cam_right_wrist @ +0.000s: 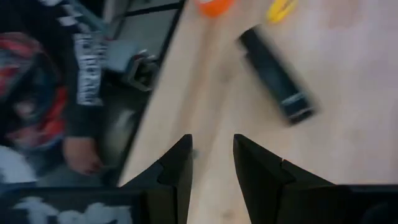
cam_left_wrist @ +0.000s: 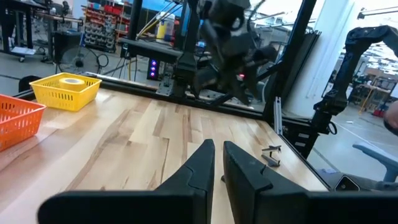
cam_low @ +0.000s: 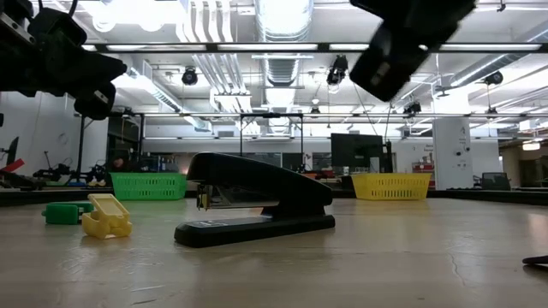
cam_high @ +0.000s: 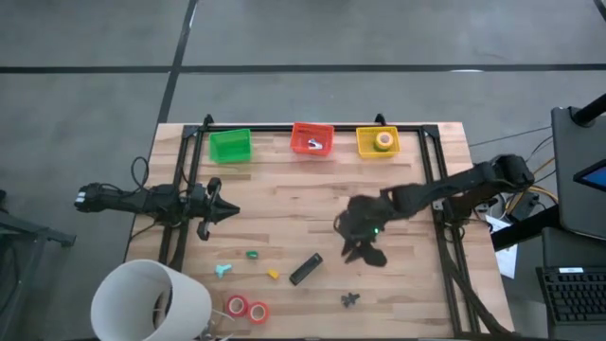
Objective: Pick and place Stapler, Stapler remover, tape
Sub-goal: Put the gray staple remover into the orange bin
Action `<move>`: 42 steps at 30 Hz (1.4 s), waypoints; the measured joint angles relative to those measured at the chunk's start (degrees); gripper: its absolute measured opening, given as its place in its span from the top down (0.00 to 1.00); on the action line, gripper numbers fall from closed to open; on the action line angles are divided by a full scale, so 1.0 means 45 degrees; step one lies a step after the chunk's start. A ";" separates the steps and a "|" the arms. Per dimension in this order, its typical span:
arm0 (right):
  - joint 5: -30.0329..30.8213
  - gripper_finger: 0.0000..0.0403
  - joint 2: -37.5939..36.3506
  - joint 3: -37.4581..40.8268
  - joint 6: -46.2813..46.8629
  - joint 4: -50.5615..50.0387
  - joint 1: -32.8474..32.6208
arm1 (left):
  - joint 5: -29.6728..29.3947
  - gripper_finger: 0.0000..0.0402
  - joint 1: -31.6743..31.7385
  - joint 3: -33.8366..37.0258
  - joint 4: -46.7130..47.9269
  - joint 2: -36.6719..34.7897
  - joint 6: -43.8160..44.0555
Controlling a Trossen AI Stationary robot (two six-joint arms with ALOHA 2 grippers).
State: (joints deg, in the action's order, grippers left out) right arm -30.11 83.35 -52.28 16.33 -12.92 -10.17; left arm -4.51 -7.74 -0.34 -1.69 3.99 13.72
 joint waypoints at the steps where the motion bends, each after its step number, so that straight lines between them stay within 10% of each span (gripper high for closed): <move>1: 0.0000 0.72 0.0011 0.0320 0.0349 0.0599 -0.0203 | 0.0000 0.91 -0.0002 0.0000 0.0000 0.0002 0.0000; 16: 0.0955 0.78 0.1056 0.4636 0.4163 0.9569 -0.1879 | 0.0000 0.91 0.0002 0.0000 0.0000 0.0005 0.0000; 42: 0.0020 0.70 0.3966 0.3664 0.5590 0.9723 -0.2831 | 0.0000 0.91 0.0002 0.0000 0.0000 0.0078 0.0000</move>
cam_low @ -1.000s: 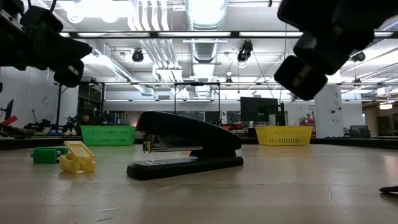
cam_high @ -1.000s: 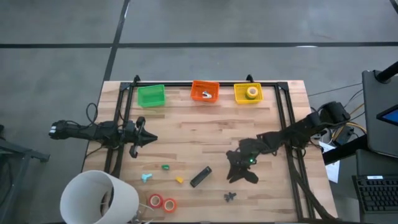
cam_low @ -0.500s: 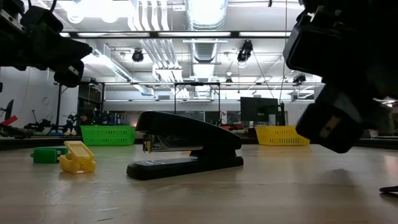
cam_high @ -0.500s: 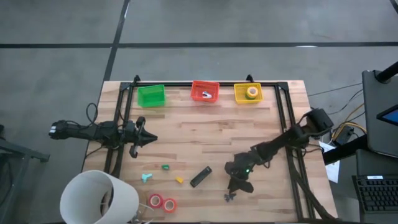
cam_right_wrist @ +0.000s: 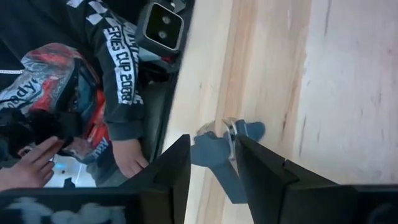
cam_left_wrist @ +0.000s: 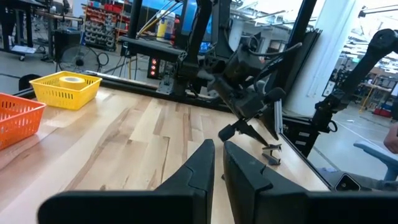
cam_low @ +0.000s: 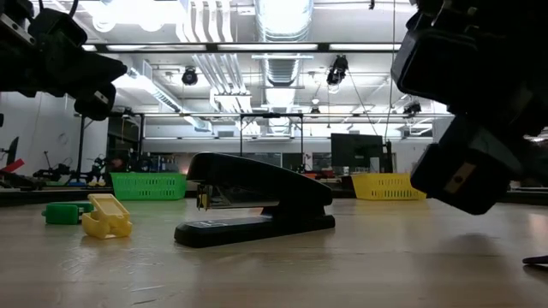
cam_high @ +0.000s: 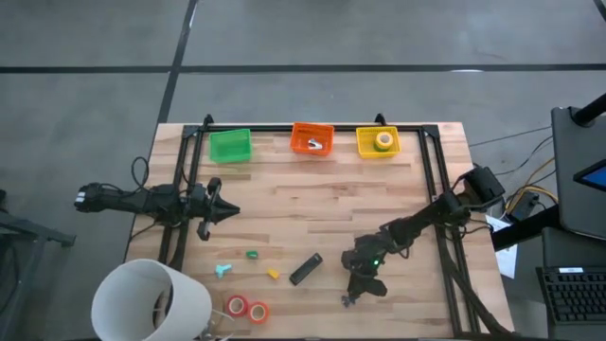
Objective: Pick and place Stapler, Stapler remover, tape
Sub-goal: Put the gray staple remover into the orange bin
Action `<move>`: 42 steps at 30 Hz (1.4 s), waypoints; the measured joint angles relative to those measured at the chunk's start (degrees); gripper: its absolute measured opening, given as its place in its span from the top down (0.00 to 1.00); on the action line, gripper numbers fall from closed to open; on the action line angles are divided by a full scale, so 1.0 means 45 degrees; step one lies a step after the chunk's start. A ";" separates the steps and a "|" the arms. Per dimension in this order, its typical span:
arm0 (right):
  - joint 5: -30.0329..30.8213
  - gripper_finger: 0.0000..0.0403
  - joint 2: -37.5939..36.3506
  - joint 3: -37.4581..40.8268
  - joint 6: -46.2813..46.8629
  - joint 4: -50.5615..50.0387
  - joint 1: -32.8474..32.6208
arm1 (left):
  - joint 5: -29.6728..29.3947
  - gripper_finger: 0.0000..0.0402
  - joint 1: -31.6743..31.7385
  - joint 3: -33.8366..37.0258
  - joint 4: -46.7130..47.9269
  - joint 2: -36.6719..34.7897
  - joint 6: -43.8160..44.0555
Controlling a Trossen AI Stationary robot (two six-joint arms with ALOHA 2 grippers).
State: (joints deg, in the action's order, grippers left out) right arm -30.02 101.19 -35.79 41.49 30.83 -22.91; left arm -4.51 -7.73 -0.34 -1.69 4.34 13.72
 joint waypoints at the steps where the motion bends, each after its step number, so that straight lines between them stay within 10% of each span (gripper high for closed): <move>1: 0.0003 0.71 0.0078 -0.0022 -0.0013 -0.0017 -0.0019 | 0.0000 0.91 -0.0005 0.0000 0.0000 0.0000 0.0000; 25: -0.0005 0.97 0.0373 -0.0302 -0.0605 0.0154 -0.0250 | -0.0002 0.91 -0.0004 0.0000 0.0000 0.0000 -0.0002; 42: -0.0010 0.98 0.0125 -0.0292 -0.1343 -0.0162 0.0586 | 0.0000 0.91 0.0000 0.0000 0.0000 0.0000 0.0000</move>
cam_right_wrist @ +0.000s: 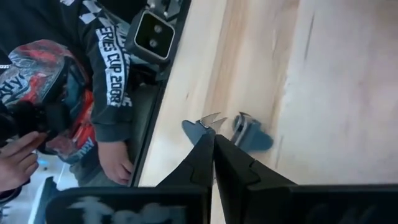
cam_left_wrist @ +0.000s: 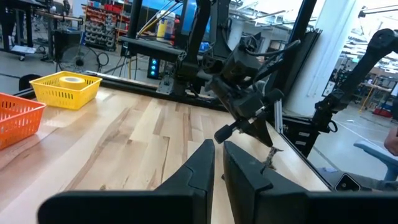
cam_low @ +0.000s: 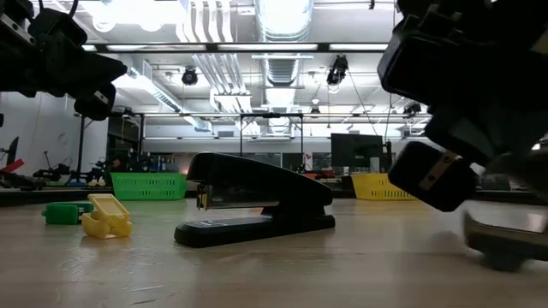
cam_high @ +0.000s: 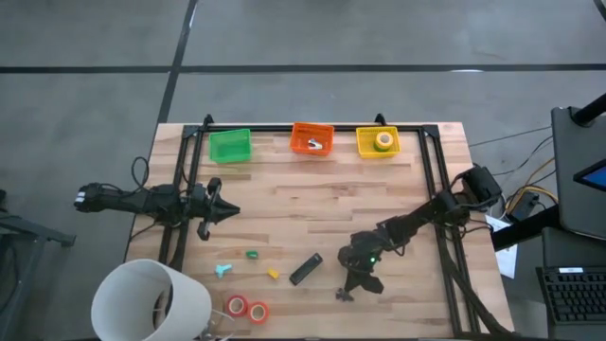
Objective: Pick and place Stapler, Stapler remover, tape
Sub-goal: Put the gray staple remover into the orange bin
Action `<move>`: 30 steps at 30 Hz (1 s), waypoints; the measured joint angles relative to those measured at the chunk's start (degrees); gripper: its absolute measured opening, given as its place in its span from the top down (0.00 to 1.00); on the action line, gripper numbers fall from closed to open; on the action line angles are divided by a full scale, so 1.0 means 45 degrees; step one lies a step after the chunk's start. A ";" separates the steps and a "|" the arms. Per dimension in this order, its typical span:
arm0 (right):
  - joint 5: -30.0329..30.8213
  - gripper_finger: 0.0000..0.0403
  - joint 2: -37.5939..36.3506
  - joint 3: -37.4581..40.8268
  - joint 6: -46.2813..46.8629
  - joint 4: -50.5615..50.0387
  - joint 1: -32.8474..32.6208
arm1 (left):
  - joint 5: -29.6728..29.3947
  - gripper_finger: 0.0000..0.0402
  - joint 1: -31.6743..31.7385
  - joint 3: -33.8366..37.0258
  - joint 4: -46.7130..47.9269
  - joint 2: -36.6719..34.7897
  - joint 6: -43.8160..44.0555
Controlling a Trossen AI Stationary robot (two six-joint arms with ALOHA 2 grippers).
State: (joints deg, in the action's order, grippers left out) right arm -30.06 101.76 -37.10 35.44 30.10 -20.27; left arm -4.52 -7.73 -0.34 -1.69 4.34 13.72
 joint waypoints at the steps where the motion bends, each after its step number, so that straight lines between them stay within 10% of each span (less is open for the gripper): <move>1: 0.0000 0.98 -0.0036 0.0000 -0.0141 0.0004 0.0106 | 0.0000 0.91 -0.0001 0.0000 0.0000 0.0000 -0.0004; 30: 0.0966 0.98 -0.3129 -0.0395 -0.5906 -0.2262 0.6222 | -0.0001 0.91 -0.0001 0.0000 0.0000 -0.0005 0.0000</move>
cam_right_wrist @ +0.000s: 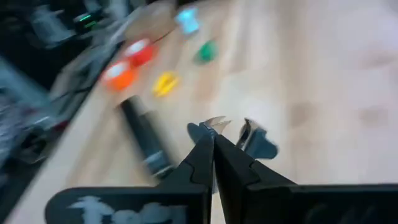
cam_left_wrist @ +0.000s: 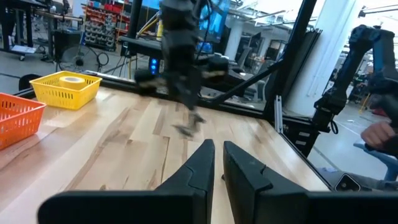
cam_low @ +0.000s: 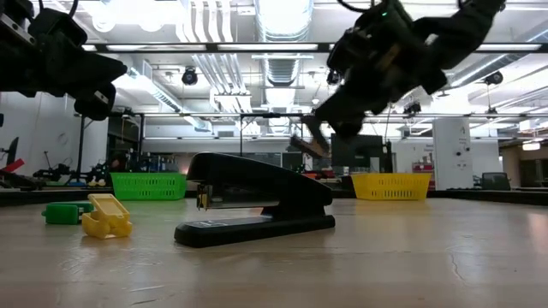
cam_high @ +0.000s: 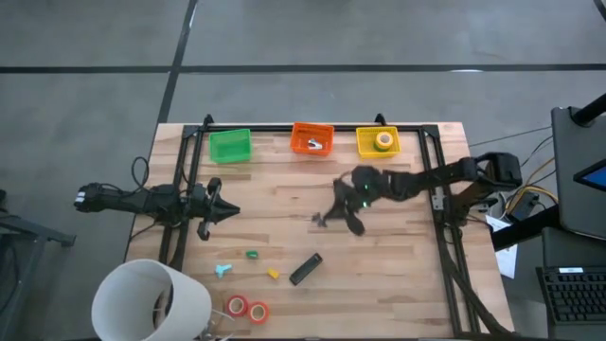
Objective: Pick and place Stapler, Stapler remover, tape
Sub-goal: Put the gray staple remover into the orange bin
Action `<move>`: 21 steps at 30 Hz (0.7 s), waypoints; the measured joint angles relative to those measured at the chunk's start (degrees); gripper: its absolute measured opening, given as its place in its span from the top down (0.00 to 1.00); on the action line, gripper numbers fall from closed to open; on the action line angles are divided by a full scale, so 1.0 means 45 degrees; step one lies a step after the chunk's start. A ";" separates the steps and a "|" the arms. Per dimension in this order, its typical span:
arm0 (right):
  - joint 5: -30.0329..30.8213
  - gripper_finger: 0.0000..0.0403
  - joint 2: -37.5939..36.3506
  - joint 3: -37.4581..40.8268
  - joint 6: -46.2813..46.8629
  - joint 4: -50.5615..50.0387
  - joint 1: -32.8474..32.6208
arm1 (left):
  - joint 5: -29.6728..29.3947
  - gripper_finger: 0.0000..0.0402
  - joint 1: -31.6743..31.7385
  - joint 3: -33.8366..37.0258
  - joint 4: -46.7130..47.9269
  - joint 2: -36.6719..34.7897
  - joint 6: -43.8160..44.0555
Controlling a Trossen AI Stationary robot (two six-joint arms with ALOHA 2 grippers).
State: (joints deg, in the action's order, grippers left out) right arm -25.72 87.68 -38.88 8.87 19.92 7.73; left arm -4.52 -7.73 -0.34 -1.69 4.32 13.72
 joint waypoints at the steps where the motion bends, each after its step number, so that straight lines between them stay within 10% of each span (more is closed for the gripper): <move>1: 0.0311 0.98 0.0000 -0.0121 -0.0226 0.0004 0.0350 | -0.0002 0.91 0.0000 0.0000 0.0000 0.0000 0.0000; 21: 0.2636 0.98 0.2641 -0.3181 -0.0683 -0.0077 0.6409 | 0.0001 0.91 0.0001 0.0000 0.0000 0.0000 0.0000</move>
State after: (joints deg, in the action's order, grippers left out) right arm -13.86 99.56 -53.20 5.79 19.58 36.57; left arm -4.51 -7.73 -0.34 -1.69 4.32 13.72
